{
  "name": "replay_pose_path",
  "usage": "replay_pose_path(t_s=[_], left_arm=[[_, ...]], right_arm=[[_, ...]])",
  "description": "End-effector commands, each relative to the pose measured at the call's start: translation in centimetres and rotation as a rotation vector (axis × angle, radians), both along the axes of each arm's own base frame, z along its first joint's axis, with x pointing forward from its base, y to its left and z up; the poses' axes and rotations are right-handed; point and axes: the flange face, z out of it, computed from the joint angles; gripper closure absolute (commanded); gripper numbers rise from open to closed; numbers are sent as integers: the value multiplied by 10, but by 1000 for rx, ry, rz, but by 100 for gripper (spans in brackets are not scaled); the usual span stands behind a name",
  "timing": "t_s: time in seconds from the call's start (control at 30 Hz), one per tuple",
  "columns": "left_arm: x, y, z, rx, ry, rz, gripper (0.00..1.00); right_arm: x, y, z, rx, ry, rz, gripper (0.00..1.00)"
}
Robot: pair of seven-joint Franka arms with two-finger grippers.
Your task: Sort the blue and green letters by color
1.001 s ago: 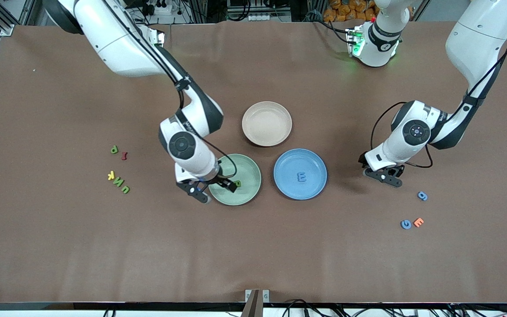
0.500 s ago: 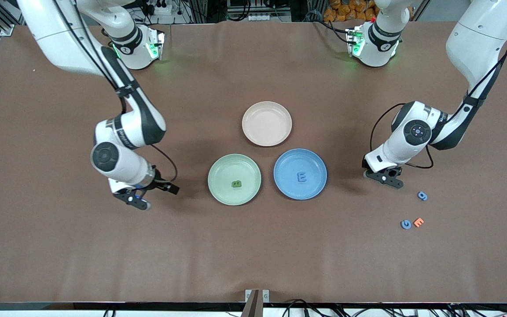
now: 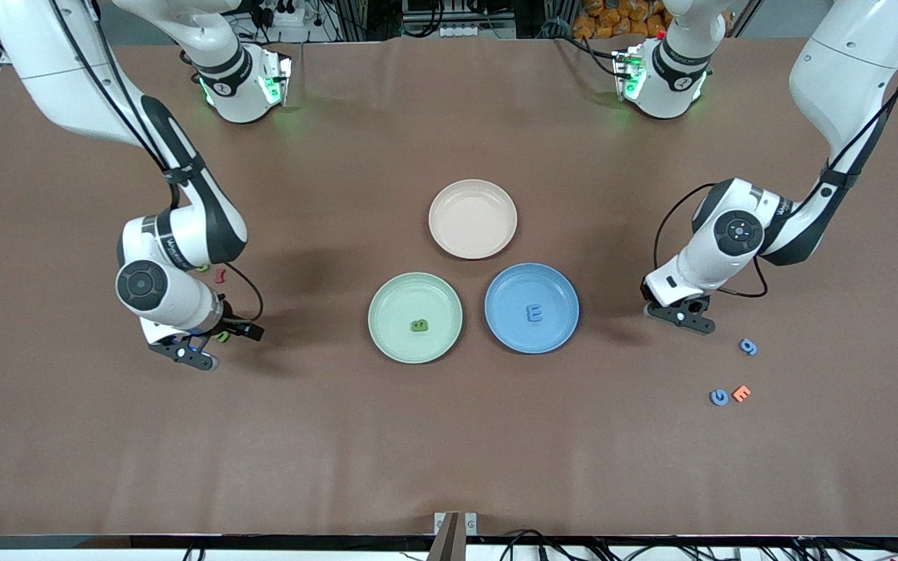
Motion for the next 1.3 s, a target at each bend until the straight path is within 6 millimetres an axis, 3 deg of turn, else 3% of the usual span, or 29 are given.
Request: replay_pose_path(t_s=[0.0, 0.27, 0.43, 0.67, 1.0, 1.03, 1.07, 1.1, 1.13, 1.27], left_arm=[[4, -26, 20, -18, -34, 63, 100], [12, -71, 49, -52, -33, 150, 100], [13, -113, 69, -94, -40, 214, 100], [-9, -182, 73, -118, -37, 252, 100], [-27, -219, 69, -127, -25, 264, 100], [-27, -219, 69, -126, -24, 264, 80], [-28, -221, 69, -121, -29, 253, 39], [-29, -221, 68, -116, -28, 247, 8], [-30, -223, 68, -113, -29, 241, 0], [-29, -219, 68, -103, -28, 242, 0]], right_arm=[[-5, -4, -3, -19, -4, 34, 0], [-6, -8, -11, -29, 0, 46, 0], [-6, -14, -17, -49, 0, 63, 12], [-5, -18, -18, -59, -3, 73, 24], [-2, -20, -20, -60, -30, 87, 33], [-2, -20, -22, -60, -29, 87, 33], [-2, -22, -22, -60, -31, 85, 33], [-1, -24, -23, -59, -31, 84, 34], [-1, -26, -23, -60, -34, 81, 35], [0, -26, -22, -60, -39, 82, 36]])
